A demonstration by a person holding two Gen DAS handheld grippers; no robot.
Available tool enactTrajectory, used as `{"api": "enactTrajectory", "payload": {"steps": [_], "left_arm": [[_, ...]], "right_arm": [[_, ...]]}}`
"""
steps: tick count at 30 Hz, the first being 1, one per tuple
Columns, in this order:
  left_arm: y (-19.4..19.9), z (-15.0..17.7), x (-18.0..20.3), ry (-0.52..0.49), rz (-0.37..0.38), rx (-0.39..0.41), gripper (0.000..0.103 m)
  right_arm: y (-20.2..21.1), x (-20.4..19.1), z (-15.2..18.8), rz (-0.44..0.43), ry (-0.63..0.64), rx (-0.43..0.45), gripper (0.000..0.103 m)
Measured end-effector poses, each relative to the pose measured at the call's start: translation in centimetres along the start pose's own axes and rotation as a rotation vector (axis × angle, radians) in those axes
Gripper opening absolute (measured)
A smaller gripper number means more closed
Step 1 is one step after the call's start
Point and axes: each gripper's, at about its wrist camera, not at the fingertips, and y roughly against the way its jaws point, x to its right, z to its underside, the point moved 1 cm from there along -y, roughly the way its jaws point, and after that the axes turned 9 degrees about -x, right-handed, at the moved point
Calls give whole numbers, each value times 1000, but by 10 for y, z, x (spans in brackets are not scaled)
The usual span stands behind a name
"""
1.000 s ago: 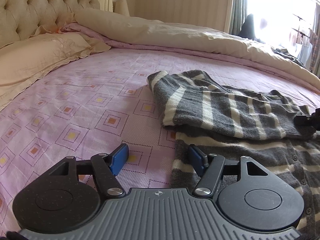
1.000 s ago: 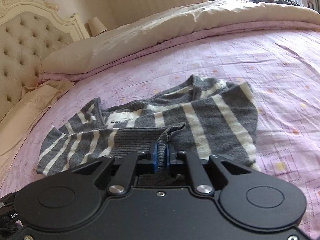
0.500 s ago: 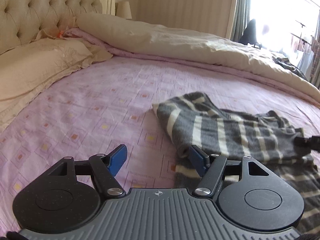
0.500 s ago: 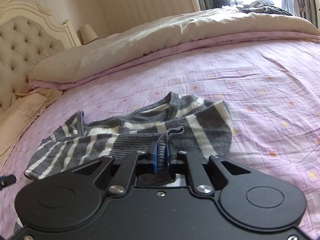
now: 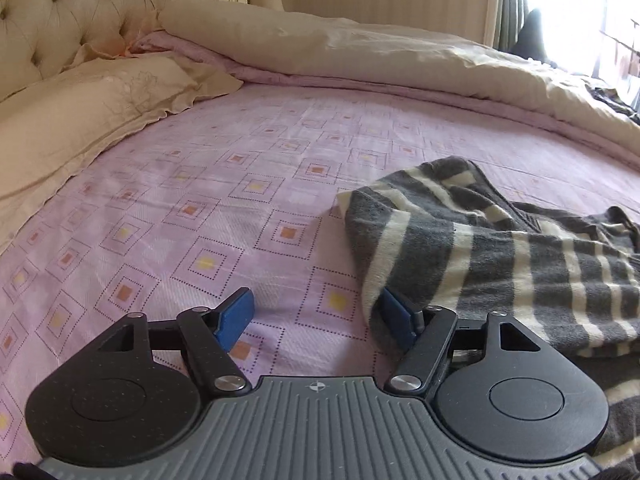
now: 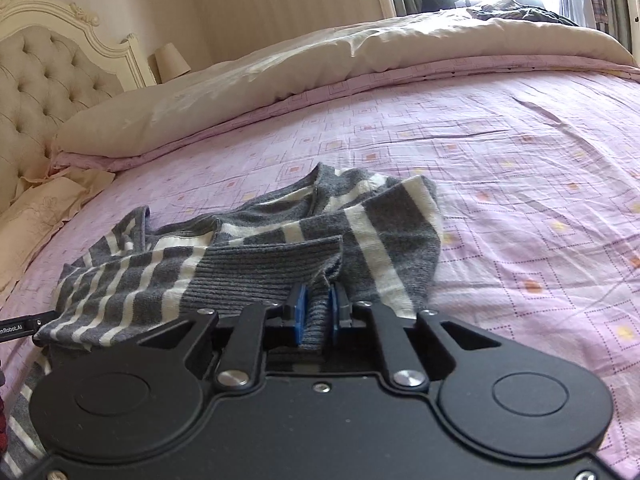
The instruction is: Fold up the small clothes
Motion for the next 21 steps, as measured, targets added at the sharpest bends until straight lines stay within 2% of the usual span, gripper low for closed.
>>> {"api": "enactTrajectory", "payload": {"steps": [3,5,11,15,21], "left_arm": [[3,-2,3,-39,-21,0,70],[7,-7,3,-45,-18,-13,68],[35,-41,2,-37,51,53,65],[28,-71,21,-68,90,56,65],[-17,-89,53,-150,74,-8,65]], "right_arm": [[1,-1,0,0,8,4,17],[5,-4,-1,-7,25,12,33],[25,-2,-21,-18,24,103,48],[16,3,-45,4,16,111,48],[-14,24,-66,51,-7,77,48]]}}
